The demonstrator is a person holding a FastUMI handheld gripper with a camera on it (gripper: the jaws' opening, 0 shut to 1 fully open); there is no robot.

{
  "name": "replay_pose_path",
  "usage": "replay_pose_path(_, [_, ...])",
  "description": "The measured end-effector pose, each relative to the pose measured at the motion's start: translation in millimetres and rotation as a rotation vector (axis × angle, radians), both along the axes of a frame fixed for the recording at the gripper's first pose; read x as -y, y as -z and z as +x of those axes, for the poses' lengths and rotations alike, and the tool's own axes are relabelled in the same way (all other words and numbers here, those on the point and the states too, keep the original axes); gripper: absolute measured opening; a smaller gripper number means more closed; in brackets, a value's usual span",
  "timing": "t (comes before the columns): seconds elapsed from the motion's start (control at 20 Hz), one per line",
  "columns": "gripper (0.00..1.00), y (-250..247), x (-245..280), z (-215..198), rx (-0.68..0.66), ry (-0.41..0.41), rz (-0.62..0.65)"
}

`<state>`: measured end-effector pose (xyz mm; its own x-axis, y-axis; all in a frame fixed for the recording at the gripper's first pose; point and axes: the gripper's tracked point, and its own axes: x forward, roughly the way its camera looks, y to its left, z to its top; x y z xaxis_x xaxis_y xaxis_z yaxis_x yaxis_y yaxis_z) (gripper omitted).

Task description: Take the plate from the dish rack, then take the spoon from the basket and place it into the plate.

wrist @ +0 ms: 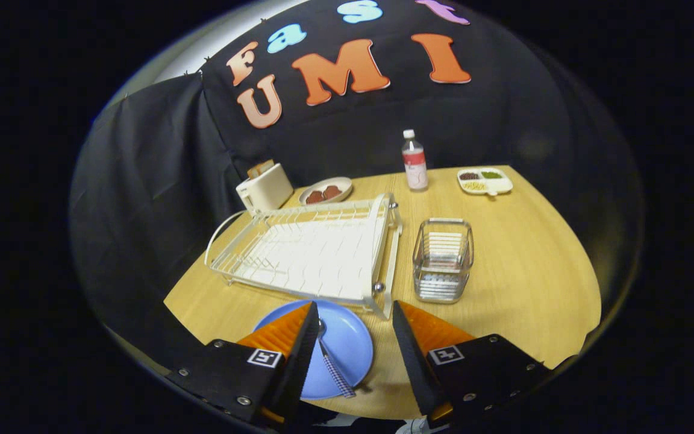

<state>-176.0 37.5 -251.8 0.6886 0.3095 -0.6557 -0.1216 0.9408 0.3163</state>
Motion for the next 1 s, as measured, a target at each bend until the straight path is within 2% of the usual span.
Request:
replay_pose_path(0.3, [0.95,-109.6,13.2,62.7,0.257,0.053,-0.041])
replay_pose_path(0.65, [0.98,-178.8,18.7,97.9,0.419,0.094,-0.078])
replay_pose_path(1.0, [0.98,-222.5,14.2,122.6,0.507,0.115,-0.107])
